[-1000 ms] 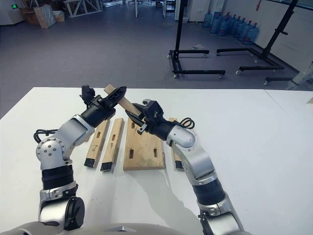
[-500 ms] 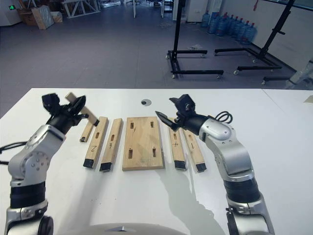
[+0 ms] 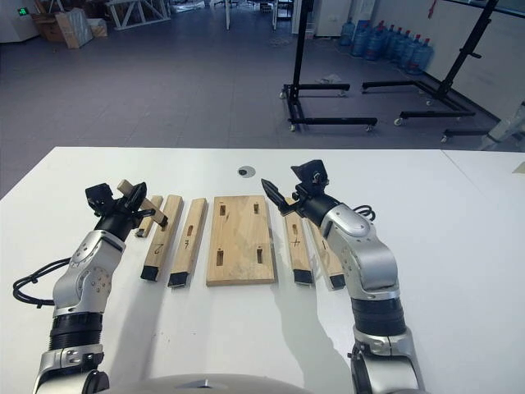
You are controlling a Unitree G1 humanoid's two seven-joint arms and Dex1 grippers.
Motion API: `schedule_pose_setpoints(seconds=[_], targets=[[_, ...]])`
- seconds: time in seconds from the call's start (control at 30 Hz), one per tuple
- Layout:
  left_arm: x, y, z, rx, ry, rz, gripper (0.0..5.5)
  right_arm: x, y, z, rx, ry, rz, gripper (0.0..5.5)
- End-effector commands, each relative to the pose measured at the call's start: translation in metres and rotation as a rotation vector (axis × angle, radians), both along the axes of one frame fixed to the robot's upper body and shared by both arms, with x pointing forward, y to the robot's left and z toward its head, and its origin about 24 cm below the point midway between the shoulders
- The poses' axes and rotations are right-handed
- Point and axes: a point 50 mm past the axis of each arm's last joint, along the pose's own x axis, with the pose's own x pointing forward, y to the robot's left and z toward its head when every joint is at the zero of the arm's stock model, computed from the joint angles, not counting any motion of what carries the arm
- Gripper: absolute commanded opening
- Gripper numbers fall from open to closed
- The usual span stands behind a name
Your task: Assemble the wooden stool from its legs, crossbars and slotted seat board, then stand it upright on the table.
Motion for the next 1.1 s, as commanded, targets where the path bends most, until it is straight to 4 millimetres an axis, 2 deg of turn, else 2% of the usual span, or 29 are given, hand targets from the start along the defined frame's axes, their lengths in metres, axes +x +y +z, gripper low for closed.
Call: schedule_pose_setpoints(seconds=[0.03, 0.23, 0.4, 0.7, 0.97, 1.1], targets=[[-0.003, -0.001, -0.006, 0.018, 0.017, 0.017, 0.39, 0.001, 0.002, 0.002, -0.004, -0.01, 0.006, 4.44], [-0.005, -0.01, -0.01, 0.067, 0.026, 0.043, 0.39, 0.001, 0.003, 0.001, -0.008, -0.004, 0.007, 4.44], [-0.004, -0.02, -0.014, 0.174, 0.048, 0.053, 0.39, 0.001, 0.004, -0.001, -0.011, 0.002, 0.009, 4.44], [-0.009, -0.019, -0.024, 0.391, 0.034, 0.092, 0.39, -0.001, 0.006, -0.006, -0.009, 0.017, 0.008, 4.44], [-0.017, -0.014, -0.044, 0.3, 0.065, 0.084, 0.39, -0.003, 0.007, -0.01, -0.016, 0.025, 0.005, 4.44], [-0.016, -0.014, -0.044, 0.295, 0.06, 0.084, 0.39, -0.002, 0.007, -0.01, -0.015, 0.024, 0.006, 4.44]])
